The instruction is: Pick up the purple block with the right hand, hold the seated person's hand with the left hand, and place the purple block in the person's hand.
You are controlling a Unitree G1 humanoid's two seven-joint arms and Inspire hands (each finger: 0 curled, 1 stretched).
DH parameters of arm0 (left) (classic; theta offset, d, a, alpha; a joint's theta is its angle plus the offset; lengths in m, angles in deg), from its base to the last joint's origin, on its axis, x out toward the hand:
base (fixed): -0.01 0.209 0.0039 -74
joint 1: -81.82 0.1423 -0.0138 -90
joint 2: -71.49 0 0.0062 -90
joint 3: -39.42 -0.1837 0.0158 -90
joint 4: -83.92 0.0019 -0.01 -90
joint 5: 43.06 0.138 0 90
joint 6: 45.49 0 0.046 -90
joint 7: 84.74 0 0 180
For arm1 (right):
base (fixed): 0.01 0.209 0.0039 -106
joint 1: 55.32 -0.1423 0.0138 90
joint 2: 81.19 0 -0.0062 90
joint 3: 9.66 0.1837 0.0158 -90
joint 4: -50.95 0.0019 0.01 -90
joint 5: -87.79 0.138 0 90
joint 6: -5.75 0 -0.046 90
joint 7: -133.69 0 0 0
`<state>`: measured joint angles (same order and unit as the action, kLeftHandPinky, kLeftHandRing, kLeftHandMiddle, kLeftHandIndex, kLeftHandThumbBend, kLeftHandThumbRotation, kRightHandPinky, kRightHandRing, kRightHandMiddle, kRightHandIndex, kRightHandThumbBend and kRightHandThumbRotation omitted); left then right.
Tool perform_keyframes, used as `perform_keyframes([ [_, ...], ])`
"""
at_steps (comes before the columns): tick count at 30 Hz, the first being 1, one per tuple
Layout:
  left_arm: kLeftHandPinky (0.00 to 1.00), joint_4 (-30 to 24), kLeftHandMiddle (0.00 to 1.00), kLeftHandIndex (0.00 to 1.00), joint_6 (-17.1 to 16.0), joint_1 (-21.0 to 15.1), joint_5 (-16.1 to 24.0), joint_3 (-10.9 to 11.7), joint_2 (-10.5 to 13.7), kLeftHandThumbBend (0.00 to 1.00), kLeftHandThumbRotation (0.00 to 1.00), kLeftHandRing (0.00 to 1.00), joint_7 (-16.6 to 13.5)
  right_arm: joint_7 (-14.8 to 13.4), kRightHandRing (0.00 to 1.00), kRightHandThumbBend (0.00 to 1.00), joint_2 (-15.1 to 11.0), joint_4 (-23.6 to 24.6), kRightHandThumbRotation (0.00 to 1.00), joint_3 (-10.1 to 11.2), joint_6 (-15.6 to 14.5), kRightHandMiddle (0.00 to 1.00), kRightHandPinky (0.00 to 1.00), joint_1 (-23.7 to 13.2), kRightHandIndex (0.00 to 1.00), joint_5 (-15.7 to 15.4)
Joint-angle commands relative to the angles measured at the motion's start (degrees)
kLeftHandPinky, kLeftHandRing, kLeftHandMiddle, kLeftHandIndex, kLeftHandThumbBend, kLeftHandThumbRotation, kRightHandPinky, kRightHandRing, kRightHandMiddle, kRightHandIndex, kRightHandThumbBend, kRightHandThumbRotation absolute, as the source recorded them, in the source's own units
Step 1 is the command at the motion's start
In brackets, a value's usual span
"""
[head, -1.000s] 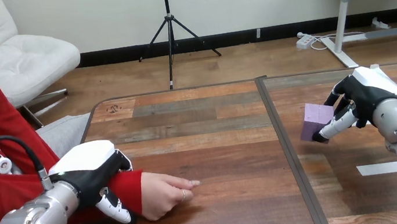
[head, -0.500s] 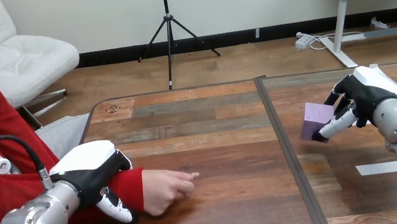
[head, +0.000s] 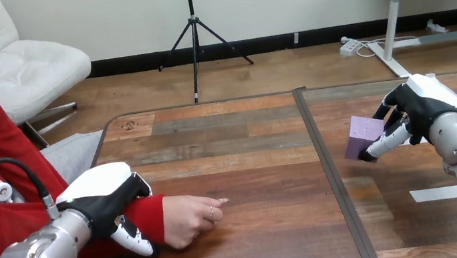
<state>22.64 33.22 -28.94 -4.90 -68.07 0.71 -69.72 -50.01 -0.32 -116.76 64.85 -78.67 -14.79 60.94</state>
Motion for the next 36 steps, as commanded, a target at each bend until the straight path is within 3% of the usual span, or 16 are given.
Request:
perform_keyframes([
  [1,0.21,-3.3,0.34,0.35,-0.4,-3.1,-2.9,2.9,0.3,0.75,0.0,0.26,-1.2,-1.6,0.43,0.77,0.1,2.6,0.0,1.0,1.1,0.47,0.39,-2.7,0.47,0.8],
  [23,0.2,-10.5,0.34,0.34,-1.3,-3.4,-6.8,7.4,0.5,0.75,0.0,0.26,-4.1,-1.3,0.41,0.76,1.6,4.1,0.0,1.7,2.7,0.45,0.38,-4.2,0.47,1.9],
  [36,0.19,-13.0,0.33,0.33,-3.8,-5.1,-8.2,9.1,0.0,0.75,0.0,0.24,-6.5,-0.6,0.4,0.75,2.5,5.5,0.0,1.4,4.6,0.45,0.36,-5.2,0.47,2.2],
])
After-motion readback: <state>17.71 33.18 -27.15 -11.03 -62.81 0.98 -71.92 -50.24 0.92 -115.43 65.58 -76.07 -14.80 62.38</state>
